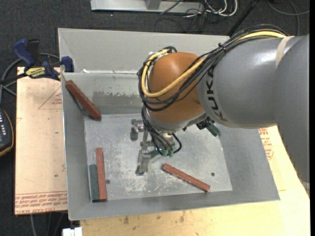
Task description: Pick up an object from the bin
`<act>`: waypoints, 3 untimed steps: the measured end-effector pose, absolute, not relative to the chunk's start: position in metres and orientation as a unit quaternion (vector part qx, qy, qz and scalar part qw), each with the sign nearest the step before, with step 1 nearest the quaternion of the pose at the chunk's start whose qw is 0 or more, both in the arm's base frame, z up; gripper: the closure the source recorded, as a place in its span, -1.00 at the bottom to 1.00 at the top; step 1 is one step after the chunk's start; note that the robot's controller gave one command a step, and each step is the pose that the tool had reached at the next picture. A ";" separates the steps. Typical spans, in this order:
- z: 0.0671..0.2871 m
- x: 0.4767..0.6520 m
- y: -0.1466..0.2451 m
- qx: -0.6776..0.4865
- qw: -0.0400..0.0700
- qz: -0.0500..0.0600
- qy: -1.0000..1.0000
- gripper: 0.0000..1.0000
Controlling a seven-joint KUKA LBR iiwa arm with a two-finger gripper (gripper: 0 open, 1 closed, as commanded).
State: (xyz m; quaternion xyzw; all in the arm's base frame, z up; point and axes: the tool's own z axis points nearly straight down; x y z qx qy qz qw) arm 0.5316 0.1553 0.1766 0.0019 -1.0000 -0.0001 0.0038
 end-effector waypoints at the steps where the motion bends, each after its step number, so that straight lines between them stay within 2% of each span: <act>1: 0.131 0.622 0.073 -0.008 -0.003 0.001 -1.000 -1.00; 2: 0.074 0.579 0.026 -0.042 0.003 0.000 -0.999 -1.00; 3: 0.071 0.531 0.064 0.002 0.000 -0.001 -1.000 -1.00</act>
Offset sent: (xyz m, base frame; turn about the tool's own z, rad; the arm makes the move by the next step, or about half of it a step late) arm 0.0875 -0.0769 -0.0433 0.0116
